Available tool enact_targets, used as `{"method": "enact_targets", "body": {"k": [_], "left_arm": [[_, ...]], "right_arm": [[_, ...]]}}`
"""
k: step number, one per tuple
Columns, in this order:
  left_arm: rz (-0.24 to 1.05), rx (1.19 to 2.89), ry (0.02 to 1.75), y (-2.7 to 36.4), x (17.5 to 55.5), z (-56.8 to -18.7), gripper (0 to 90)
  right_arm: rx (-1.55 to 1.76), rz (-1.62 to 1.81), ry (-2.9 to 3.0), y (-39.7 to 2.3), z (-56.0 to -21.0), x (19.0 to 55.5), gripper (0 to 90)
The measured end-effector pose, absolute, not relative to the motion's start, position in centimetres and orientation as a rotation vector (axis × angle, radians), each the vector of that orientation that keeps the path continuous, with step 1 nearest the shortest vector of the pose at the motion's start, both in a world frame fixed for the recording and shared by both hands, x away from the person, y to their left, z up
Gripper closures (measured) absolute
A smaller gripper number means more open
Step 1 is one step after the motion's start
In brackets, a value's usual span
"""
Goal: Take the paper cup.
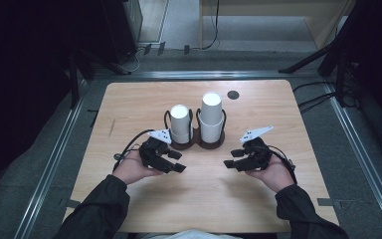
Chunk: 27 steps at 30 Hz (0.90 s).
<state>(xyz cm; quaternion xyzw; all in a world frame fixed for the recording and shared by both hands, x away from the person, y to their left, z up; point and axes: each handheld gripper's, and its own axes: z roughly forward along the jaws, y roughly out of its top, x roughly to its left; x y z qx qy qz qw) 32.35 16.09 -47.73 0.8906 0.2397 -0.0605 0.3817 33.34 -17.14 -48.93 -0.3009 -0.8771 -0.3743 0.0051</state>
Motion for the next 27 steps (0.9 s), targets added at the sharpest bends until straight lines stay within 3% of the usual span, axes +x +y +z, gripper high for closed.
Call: {"method": "enact_targets", "body": {"k": [6,12,22,27], "left_arm": [[-0.148,2.273,0.62,16.1,32.4,-47.8,40.0],[-0.052,2.254,0.698,16.7,32.5,-47.4,27.9],[0.006,2.192,0.789,19.2,32.8,-47.2,27.4],[0.05,2.192,0.831,19.5,32.7,-47.2,21.6]], "right_arm": [[-0.914,-1.16,-2.749,-17.1,-49.0,33.3,43.4],[-0.906,-1.143,-2.76,-16.9,-49.1,33.3,39.8],[-0.976,-1.205,-2.754,-18.7,-48.4,33.7,38.9],[-0.976,-1.206,-2.757,-18.8,-48.3,34.0,36.6]]}}
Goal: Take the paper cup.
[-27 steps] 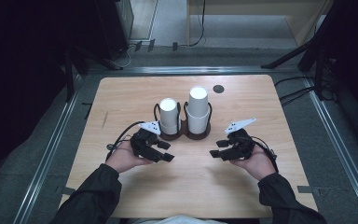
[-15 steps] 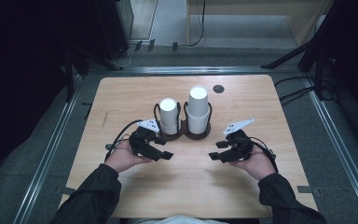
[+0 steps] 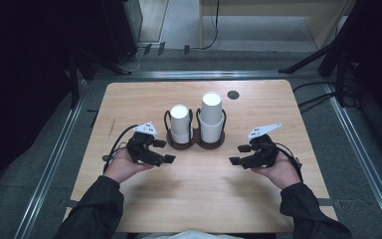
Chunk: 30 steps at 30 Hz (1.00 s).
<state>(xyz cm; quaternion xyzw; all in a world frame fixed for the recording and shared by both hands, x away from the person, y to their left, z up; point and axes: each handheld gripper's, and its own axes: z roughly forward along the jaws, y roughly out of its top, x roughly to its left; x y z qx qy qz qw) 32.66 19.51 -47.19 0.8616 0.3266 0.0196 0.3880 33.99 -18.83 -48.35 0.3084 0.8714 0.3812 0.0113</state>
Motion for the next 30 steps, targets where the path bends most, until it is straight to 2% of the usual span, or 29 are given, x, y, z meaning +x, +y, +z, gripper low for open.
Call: {"method": "enact_targets", "body": {"k": [2,8,14,16,18,30], "left_arm": [[0.074,2.177,0.854,19.9,32.6,-47.2,18.6],[0.095,2.12,0.95,21.5,32.9,-47.2,18.8],[0.136,2.062,1.031,22.9,33.2,-47.1,20.3],[0.147,2.068,1.096,23.2,33.5,-47.1,16.5],[0.157,2.057,1.098,23.5,33.6,-47.1,13.4],[0.17,2.057,1.094,23.9,34.0,-47.3,14.4]], "right_arm": [[0.949,1.191,2.722,-18.7,-48.2,34.3,35.5],[0.928,1.208,2.706,-18.6,-47.1,35.0,34.9],[0.922,1.206,2.682,-18.9,-44.5,36.4,33.0],[0.911,1.188,2.683,-18.7,-43.5,36.9,32.2],[0.891,1.175,2.695,-18.5,-42.6,37.6,31.6],[0.804,1.081,2.743,-16.4,-38.3,41.0,29.2]]}}
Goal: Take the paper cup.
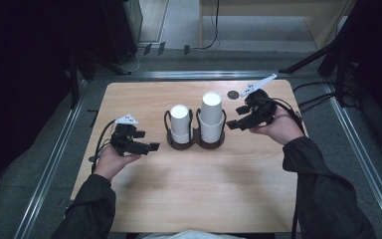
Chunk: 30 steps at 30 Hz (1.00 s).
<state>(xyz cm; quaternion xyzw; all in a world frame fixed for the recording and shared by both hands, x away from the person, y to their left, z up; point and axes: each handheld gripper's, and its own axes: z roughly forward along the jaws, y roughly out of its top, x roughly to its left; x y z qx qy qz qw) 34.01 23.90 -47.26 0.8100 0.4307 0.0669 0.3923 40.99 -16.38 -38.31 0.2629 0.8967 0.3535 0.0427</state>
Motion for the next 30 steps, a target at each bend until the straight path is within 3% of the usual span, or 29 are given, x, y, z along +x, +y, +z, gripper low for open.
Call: {"method": "enact_targets", "body": {"k": [12,30], "left_arm": [[0.175,2.072,1.074,23.9,34.4,-47.2,14.5],[0.17,2.081,1.06,24.0,34.4,-47.1,15.4]], "right_arm": [[0.79,0.985,2.8,-13.9,-35.9,43.4,23.9],[0.736,0.823,2.874,-9.3,-35.5,45.4,20.9]]}}
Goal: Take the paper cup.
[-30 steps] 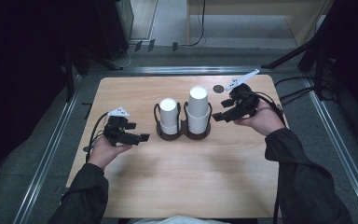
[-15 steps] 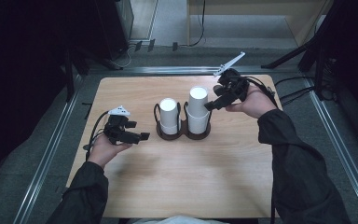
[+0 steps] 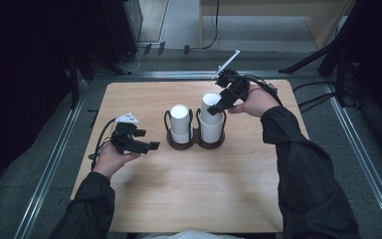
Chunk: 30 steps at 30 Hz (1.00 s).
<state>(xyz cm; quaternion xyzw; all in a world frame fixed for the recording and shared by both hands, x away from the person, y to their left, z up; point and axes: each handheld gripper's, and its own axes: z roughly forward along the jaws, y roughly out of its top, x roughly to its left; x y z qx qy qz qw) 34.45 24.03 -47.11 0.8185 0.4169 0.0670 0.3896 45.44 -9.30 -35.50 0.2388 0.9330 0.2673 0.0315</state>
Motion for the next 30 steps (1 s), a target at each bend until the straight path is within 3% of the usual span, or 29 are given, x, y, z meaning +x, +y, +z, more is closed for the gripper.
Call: {"method": "enact_targets", "body": {"k": [6,11,30], "left_arm": [[0.139,2.084,1.063,24.1,34.5,-47.2,15.4],[0.127,2.075,1.068,24.1,34.5,-47.1,15.4],[0.1,2.074,1.069,24.2,34.5,-47.1,15.7]], "right_arm": [[0.711,0.782,2.886,-8.3,-35.3,45.6,23.0],[0.705,0.744,2.889,-7.9,-35.2,45.6,31.8],[0.742,0.713,2.883,-7.8,-33.3,45.5,33.2]]}}
